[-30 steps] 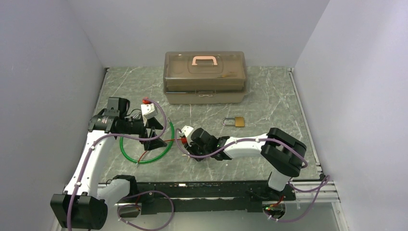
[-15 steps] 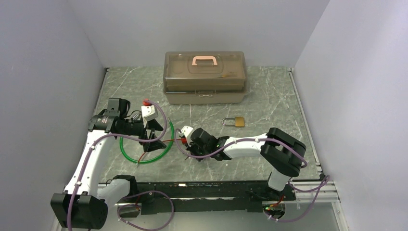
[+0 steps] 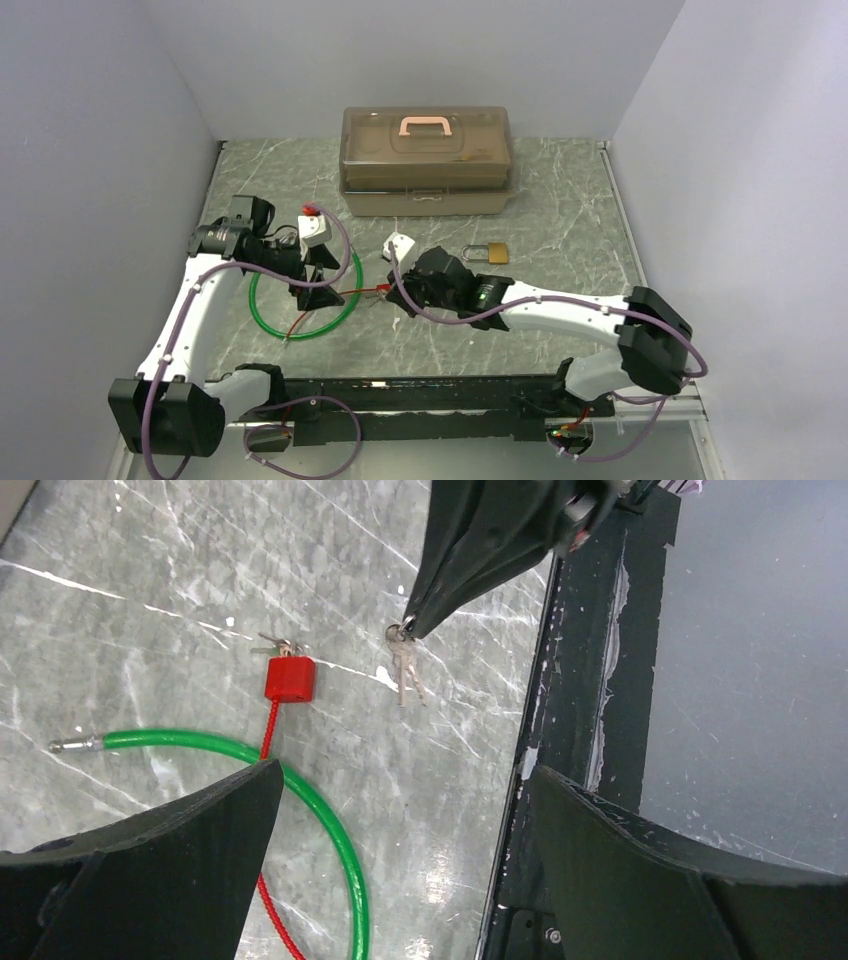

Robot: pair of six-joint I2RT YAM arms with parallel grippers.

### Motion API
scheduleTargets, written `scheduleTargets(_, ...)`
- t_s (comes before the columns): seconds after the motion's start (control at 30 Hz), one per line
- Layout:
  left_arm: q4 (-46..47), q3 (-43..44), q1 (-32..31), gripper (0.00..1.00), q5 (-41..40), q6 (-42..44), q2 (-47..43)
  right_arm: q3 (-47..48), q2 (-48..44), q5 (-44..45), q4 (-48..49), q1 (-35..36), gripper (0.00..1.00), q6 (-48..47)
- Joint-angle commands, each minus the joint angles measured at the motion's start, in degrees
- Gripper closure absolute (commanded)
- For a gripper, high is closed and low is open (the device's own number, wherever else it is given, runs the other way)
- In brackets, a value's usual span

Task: Unlock with the key
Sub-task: Pick up the key from the center of the board.

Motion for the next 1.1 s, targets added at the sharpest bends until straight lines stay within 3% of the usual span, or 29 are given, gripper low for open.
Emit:
scheduleTargets(0.0,-3.2,4.6,-0.4,0.01,4.8,1.9,3.1,4.4,-5.5,-0.5,-1.4,0.2,1.00,1.3)
scheduleTargets(0.27,7.9,2.4,-7.4,0.01,6.0,-8.8,0.6,8.8,-10.0,-1.0,-5.5,0.4,1.00,0.7)
scheduleTargets(0.5,9.7,4.3,-7.9,0.01,8.4,-12.6,2.0,10.4,-10.9,0.6,-6.7,1.7,1.00,-0.2)
scheduleTargets(0.77,11.8,3.5,-10.0,0.32,9.3,-16.9,2.7,11.6,-11.3,3.3,-7.2,2.8,1.00,-1.2)
scheduleTargets(0.93,11.7,3.0,-11.2,0.42,7.8,-17.7,2.0,11.9,-11.4,4.2,-7.1,2.8,1.00,-1.6)
scheduleTargets(1.07,12.1,3.9,-11.2,0.63,6.5,-18.2,1.7,11.6,-11.6,4.7,-7.1,2.9,1.00,-1.6)
